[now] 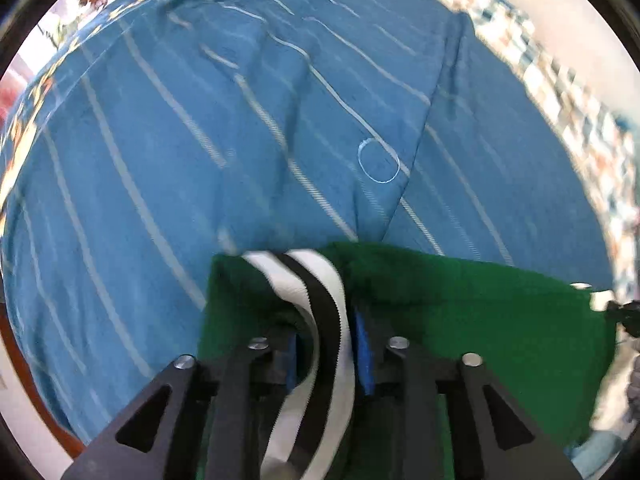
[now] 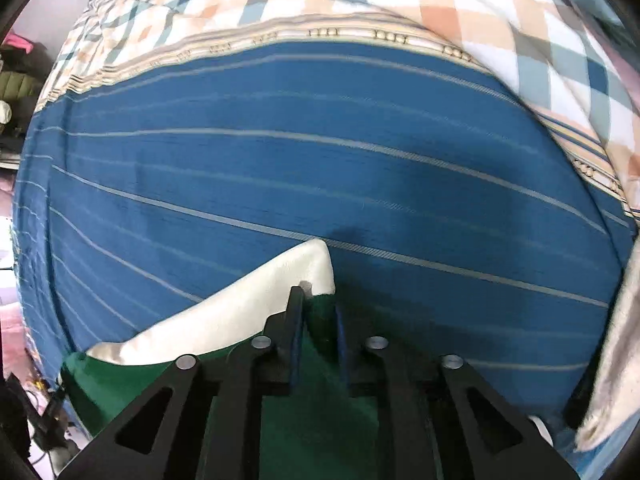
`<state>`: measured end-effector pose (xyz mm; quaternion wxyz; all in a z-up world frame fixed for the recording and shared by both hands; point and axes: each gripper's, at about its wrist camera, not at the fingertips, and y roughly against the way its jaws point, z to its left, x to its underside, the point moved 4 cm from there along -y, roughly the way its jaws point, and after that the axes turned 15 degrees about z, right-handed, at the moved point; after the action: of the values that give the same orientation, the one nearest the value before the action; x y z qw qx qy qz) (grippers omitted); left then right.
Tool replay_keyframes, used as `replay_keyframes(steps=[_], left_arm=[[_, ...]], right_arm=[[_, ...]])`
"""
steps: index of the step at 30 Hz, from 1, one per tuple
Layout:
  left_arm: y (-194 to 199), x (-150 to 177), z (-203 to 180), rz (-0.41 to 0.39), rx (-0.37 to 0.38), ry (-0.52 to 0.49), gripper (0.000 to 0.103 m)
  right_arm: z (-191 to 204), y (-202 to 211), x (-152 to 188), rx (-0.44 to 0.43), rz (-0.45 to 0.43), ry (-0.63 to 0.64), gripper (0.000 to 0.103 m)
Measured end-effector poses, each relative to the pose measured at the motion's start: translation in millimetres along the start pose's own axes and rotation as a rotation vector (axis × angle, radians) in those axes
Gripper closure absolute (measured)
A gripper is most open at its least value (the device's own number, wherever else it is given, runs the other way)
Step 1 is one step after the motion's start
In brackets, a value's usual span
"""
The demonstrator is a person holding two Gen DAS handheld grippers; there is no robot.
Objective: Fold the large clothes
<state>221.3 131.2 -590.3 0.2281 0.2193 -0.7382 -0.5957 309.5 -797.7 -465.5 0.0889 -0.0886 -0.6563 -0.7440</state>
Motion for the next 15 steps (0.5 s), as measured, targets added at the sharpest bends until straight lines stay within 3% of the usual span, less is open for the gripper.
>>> replay_keyframes(steps=[1, 2, 3, 5, 8, 12, 15], left_arm=[[13.1, 7.8, 9.2, -0.021, 0.011, 0.023, 0.070], [23.6, 15.1, 17.1, -0.040, 0.013, 0.039, 0.068], [36.6, 25.7, 28.1, -0.060, 0.015, 0.061, 0.053], [55.9, 48.5, 47.9, -0.088, 0.025, 0.113, 0.028], [75.1, 96.9, 75.3, -0.120, 0.021, 0.206, 0.028], [58.4, 179.3, 91.1, -0.055, 0.087, 0.374, 0.028], [27.6, 223.1, 86.8, 0.006, 0.196, 0.467, 0.030]], right_arm=[[3.1, 10.1, 6.1, -0.011, -0.014, 0.019, 0.079], [6.6, 17.1, 11.5, -0.021, -0.025, 0.038, 0.061], [11.4, 28.5, 23.4, -0.034, -0.043, 0.071, 0.040], [20.9, 44.2, 51.0, -0.064, -0.073, 0.121, 0.026], [43.5, 42.0, 92.4, -0.114, -0.029, 0.182, 0.027], [72.7, -1.7, 153.0, -0.155, 0.076, 0.253, 0.029], [87.4, -61.5, 180.1, -0.095, 0.159, 0.280, 0.052]])
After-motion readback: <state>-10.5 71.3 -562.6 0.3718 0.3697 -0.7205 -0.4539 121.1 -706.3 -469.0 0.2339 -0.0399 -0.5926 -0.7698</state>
